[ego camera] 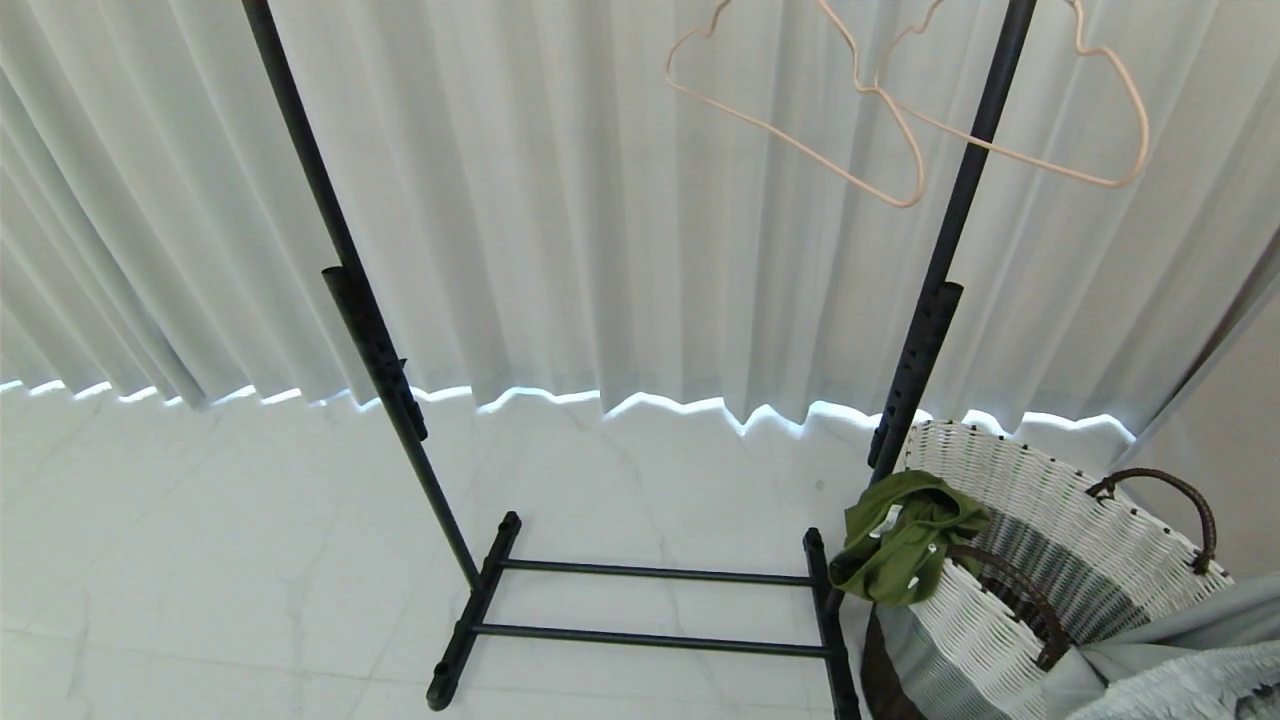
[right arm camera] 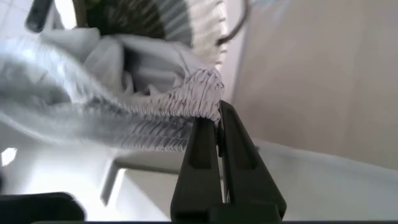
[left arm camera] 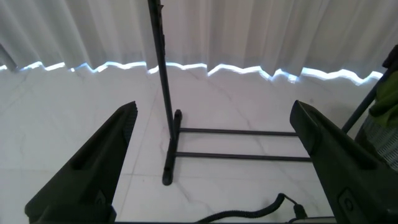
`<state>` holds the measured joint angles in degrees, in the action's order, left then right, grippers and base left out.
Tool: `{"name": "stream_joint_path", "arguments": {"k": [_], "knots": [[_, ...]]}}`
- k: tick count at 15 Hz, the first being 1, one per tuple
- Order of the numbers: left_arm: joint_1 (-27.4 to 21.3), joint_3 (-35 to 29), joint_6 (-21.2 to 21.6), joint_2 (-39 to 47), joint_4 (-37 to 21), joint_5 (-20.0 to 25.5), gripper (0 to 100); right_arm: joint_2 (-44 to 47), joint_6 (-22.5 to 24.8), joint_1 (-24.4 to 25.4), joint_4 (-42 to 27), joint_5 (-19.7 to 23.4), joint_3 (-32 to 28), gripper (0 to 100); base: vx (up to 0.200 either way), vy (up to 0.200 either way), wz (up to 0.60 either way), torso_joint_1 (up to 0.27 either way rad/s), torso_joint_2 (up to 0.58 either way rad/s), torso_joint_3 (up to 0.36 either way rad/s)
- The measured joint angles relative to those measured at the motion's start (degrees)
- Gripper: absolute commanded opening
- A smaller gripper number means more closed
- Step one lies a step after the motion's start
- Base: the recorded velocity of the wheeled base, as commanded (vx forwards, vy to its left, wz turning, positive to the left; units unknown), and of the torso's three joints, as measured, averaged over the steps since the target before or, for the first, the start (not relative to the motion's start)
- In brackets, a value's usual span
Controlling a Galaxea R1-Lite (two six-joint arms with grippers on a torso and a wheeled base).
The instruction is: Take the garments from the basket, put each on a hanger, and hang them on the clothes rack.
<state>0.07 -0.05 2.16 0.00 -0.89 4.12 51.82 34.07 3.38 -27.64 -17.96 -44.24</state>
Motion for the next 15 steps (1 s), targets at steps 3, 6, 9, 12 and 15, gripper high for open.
{"name": "stream_joint_path", "arguments": {"k": [3,6,9,12,15], "knots": [[0.00,-0.02,0.02,0.00,0.02,0.00,100,-2.57,1.23,0.04,-0.11,0.01,-0.35,0,0.000,0.067,0.00,0.002,0.00,0.001],[0.02,-0.05,0.13,0.00,0.00,0.00,100,-3.58,1.26,0.04,-0.15,0.01,-0.40,0,0.000,0.200,0.00,0.004,0.00,0.002],[-0.07,-0.05,0.13,0.00,0.00,0.00,100,-3.82,1.26,0.09,0.11,0.28,-0.52,0,0.000,0.200,0.00,0.004,0.00,0.001],[0.02,-0.05,0.13,0.00,0.00,0.00,100,-3.95,1.32,0.30,0.62,0.61,-0.62,0,0.000,0.133,0.00,0.000,0.00,0.000],[-0.05,-0.05,0.66,0.00,0.00,-0.02,100,-3.89,1.32,1.94,2.32,1.23,-1.43,0,0.000,0.000,0.00,0.000,0.00,0.000]]}}
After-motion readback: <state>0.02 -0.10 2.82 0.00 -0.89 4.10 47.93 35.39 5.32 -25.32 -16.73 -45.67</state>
